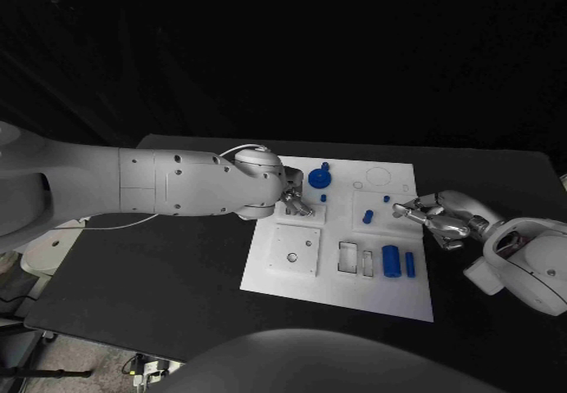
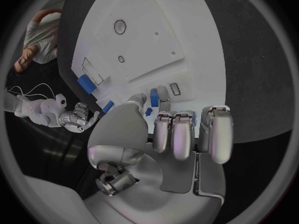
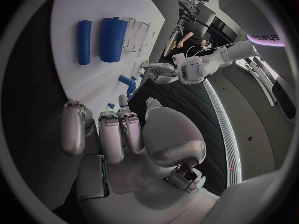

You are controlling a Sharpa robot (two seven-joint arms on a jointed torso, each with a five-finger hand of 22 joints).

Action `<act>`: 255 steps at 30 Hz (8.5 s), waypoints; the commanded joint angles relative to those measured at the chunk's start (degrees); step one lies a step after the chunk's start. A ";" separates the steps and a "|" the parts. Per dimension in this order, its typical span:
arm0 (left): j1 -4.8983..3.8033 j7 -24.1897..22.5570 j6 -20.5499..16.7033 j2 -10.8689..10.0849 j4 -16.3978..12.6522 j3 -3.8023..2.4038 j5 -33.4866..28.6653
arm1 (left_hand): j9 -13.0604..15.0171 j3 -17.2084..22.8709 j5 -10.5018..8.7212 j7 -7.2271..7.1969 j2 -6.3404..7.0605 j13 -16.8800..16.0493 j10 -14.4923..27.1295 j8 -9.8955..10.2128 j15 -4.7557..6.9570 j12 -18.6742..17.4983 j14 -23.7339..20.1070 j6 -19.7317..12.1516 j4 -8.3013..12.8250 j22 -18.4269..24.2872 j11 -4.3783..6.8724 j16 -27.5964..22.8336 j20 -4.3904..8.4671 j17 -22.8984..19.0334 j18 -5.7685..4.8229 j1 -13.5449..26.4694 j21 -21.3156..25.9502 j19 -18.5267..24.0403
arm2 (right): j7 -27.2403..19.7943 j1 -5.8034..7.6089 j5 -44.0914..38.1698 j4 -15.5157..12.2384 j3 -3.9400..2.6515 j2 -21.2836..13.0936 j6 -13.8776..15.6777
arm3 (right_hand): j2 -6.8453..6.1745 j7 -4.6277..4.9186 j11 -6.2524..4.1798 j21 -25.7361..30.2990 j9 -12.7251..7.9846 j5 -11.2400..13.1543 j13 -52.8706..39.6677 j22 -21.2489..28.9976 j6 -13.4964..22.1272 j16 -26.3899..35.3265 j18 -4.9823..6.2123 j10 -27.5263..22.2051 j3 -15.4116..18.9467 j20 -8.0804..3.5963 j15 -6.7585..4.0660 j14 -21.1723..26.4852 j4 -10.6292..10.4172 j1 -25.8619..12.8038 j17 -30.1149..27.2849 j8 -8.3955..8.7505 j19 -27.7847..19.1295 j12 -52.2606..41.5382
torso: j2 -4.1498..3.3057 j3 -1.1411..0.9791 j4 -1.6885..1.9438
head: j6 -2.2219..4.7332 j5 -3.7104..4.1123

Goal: Assemble the parts on the task board

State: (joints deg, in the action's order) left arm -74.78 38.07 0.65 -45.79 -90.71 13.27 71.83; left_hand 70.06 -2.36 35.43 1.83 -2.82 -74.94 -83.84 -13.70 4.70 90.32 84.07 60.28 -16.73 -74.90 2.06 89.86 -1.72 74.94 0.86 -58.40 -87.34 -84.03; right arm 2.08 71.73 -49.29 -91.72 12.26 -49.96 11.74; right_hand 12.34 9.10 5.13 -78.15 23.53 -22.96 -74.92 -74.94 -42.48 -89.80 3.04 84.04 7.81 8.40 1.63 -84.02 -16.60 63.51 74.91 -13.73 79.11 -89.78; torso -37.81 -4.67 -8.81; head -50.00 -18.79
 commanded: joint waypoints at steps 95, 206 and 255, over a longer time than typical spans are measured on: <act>0.00 -2.11 -4.54 -1.24 -1.14 -0.05 -5.25 | 1.98 6.18 14.00 -0.93 3.55 -15.06 -6.16 -0.84 0.25 -0.32 5.93 -0.60 0.38 -14.19 0.51 0.14 0.08 15.06 -0.17 -5.77 0.11 -4.33 | 1.03 -0.62 -0.25 0.38 0.01 -0.05 -2.35 | 0.12 0.43 0.31 0.39 -0.19 -0.35 -15.08 -10.21 -0.01 -0.20 0.61 5.96 0.09 0.11 0.58 -5.98 0.13 0.46 15.09 0.09 -0.48 -0.22 | -0.04 0.00 -0.06 | 0.00 0.08; -0.12 -1.55 -2.72 -1.44 -1.60 -0.01 0.19 | 2.50 9.98 14.29 -0.98 4.43 -15.06 -6.16 -1.28 0.44 -0.32 5.93 -0.57 0.25 -14.09 0.66 0.14 0.36 15.06 -0.10 -8.49 0.42 -4.14 | 0.85 -1.00 -0.23 0.78 0.02 -0.05 -2.10 | 0.26 0.50 0.39 0.82 -0.33 -0.28 -15.08 -10.05 0.00 -0.20 0.73 5.96 0.19 0.15 0.63 -5.98 0.03 0.31 15.09 0.12 -0.84 -0.22 | 0.00 0.01 0.04 | 0.00 0.07; 0.22 -1.56 -1.72 -1.21 -1.28 -0.01 -1.01 | 2.55 10.46 13.90 -0.93 4.29 -15.06 -6.16 -1.27 0.39 -0.32 5.93 -0.72 0.29 -13.98 0.62 0.14 0.32 15.06 -0.02 -8.73 0.76 -3.93 | 0.67 -1.40 -0.21 0.89 0.02 -0.06 -1.90 | 0.28 0.51 0.40 0.89 -0.35 -0.26 -15.08 -10.03 -0.02 -0.20 0.74 5.96 0.24 0.16 0.64 -5.98 0.01 0.24 15.09 0.12 -0.89 -0.22 | -0.04 0.02 0.04 | 0.00 0.02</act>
State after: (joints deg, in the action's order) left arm -74.64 36.61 -2.29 -47.05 -91.87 13.23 71.27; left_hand 72.55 7.78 49.69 0.91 1.52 -74.94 -83.83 -15.03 4.90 90.32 83.85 59.97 -16.58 -74.90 2.47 89.86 -1.72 74.93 0.86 -66.46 -86.86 -84.03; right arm 3.22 70.39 -49.28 -90.78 12.27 -50.03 10.25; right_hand 12.34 9.10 5.13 -77.53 23.26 -22.96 -74.92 -74.90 -42.48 -89.80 3.04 84.04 7.81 8.61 2.03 -84.02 -16.60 63.51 74.94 -13.73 78.48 -89.78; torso -37.85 -4.66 -8.81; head -50.00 -18.77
